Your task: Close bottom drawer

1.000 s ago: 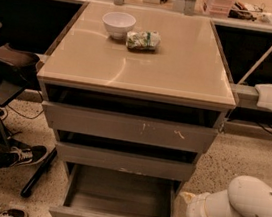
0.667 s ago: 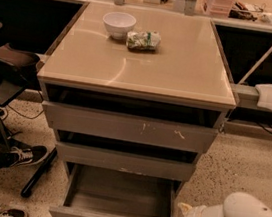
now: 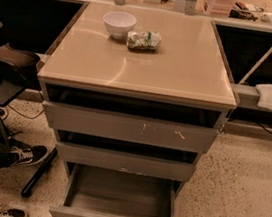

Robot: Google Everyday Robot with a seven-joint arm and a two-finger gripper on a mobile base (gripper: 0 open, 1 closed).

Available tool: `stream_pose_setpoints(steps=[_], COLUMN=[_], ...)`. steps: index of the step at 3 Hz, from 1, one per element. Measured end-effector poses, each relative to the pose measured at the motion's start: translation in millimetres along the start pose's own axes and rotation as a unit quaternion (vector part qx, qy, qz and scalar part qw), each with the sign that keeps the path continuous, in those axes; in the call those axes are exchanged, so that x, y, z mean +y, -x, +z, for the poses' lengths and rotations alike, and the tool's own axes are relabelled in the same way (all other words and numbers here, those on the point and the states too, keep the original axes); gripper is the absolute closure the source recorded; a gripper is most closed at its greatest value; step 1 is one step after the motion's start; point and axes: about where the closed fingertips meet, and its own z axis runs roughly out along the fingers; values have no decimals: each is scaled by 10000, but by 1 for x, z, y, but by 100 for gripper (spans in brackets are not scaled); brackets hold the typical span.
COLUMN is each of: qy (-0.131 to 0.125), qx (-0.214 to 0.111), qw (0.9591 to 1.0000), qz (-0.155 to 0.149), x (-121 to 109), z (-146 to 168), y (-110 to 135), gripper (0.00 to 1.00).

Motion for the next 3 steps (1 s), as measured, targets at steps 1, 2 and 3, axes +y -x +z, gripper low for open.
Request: stream_pose_setpoints(steps=[1,2,3], qy=[-169,-203,-190], qx=[45,52,49], qw=[9996,9988,9987], qz=[234,438,464], x=[-22,-36,-36], z=[45,69,73], y=[-24,-37,-38], gripper=[0,0,0])
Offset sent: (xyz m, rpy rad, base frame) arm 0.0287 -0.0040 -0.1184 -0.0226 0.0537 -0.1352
